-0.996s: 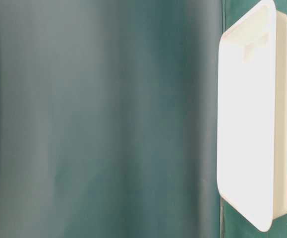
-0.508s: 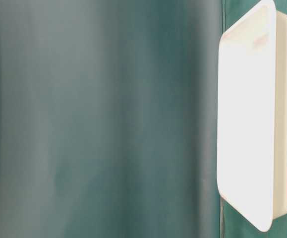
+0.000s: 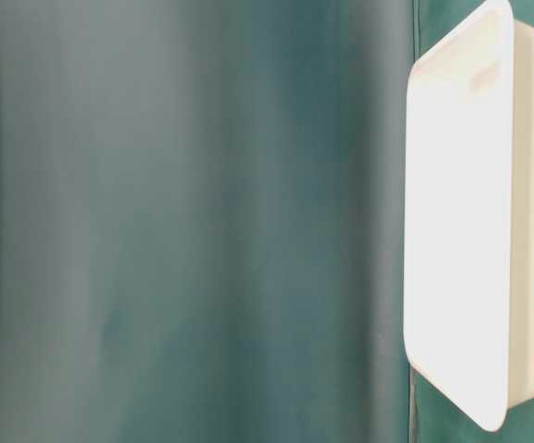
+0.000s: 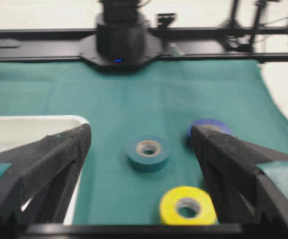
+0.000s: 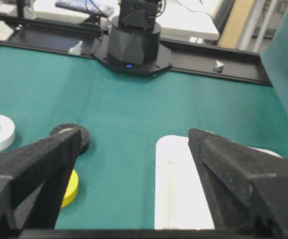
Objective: Pick up the tape from a random location and place it into the white case.
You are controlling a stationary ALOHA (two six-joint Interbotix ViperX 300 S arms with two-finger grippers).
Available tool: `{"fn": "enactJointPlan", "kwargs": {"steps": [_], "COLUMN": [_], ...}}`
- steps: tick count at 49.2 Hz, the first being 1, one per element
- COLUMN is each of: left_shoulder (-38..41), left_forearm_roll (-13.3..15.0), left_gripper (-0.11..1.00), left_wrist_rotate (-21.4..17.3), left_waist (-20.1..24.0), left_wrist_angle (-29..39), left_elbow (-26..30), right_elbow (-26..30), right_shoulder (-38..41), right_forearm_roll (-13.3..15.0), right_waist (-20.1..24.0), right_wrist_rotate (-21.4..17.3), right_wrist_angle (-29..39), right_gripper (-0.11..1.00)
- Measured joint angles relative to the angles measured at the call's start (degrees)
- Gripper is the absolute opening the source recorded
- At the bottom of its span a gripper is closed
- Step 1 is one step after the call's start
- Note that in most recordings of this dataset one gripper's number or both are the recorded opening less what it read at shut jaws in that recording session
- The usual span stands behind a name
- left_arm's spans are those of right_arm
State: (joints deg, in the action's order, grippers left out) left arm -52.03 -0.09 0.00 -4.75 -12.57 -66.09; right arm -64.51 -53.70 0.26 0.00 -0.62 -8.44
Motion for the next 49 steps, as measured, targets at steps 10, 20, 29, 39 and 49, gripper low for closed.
{"fn": "enactJointPlan", "kwargs": {"steps": [10, 20, 29, 39, 49], "left_shoulder": [0.0, 0.2, 1.9, 7.6, 15.3], "left_forearm_roll": [0.0, 0.0, 0.0, 0.0, 0.1], "left_gripper": [0.93, 0.93, 0.93, 0.93, 0.93], "left_wrist_rotate": [0.0, 0.0, 0.0, 0.0, -0.3], "left_waist": [-5.1, -6.3, -6.4, -6.3, -6.5], "left_wrist_angle": [1.3, 2.1, 1.7, 0.6, -0.3], "left_elbow": [0.3, 0.4, 1.4, 4.4, 9.1], "right_elbow": [0.0, 0.0, 0.0, 0.1, 0.0], "right_shoulder": [0.0, 0.0, 0.0, 0.2, 0.3], "right_forearm_roll": [0.0, 0.0, 0.0, 0.0, 0.0], "right_waist": [0.0, 0.0, 0.0, 0.0, 0.0], "right_wrist_rotate": [0.0, 0.1, 0.0, 0.1, 0.0], "right_wrist_angle": [0.0, 0.0, 0.0, 0.0, 0.0], "right_gripper": [0.90, 0.90, 0.90, 0.90, 0.90]}}
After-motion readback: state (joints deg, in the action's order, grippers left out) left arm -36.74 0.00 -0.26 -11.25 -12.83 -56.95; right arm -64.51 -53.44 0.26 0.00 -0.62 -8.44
